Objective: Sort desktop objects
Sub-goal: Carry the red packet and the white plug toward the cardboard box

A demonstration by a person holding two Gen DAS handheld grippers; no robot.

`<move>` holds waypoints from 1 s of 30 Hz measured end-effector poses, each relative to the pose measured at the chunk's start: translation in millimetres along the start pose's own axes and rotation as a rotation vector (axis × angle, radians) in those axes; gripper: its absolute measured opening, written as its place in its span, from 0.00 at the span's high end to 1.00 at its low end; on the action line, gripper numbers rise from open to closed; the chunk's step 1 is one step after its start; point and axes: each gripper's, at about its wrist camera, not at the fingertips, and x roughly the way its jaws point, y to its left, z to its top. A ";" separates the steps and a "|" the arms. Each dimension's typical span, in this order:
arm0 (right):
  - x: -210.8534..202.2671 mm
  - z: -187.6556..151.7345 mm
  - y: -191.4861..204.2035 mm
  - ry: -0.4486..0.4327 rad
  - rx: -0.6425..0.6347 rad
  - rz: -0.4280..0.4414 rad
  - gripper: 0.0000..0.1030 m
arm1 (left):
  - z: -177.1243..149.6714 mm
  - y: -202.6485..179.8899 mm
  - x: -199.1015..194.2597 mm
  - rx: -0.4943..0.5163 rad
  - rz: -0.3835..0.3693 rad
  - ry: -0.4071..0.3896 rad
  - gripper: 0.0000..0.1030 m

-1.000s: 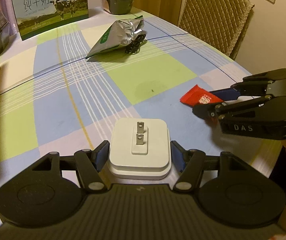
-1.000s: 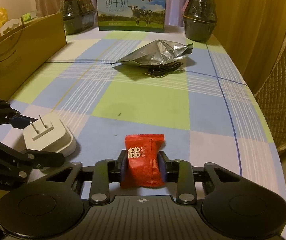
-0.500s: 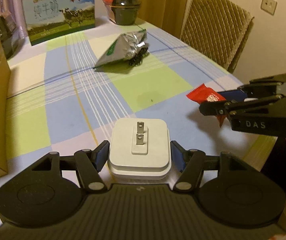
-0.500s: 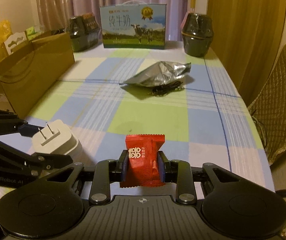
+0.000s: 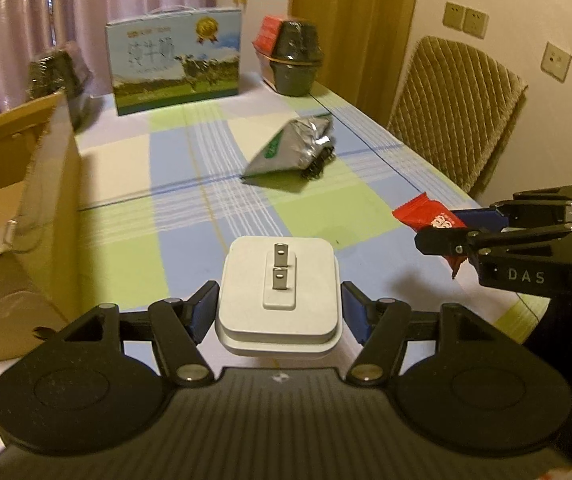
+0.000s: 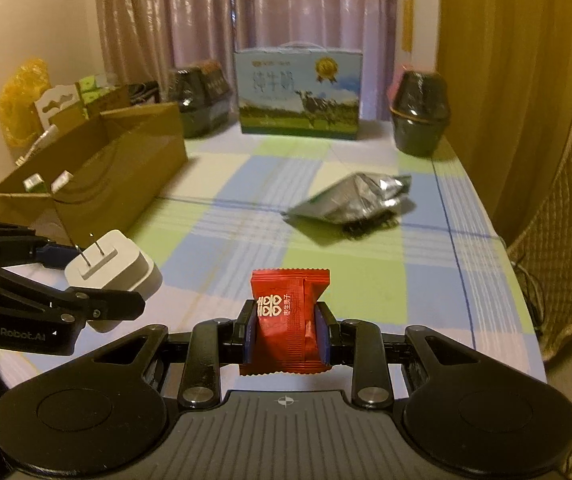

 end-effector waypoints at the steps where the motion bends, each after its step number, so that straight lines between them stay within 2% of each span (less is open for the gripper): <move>1: -0.9 2.6 2.2 -0.005 -0.004 0.005 0.74 | 1.5 1.9 -3.9 -0.003 0.005 -0.007 0.41; 18: 3.9 42.8 55.0 -0.067 -0.087 0.113 0.74 | 17.4 47.6 -58.5 -0.059 0.107 -0.090 0.41; 30: 31.8 82.4 118.1 -0.101 -0.166 0.239 0.74 | 26.7 126.8 -97.9 -0.125 0.257 -0.150 0.41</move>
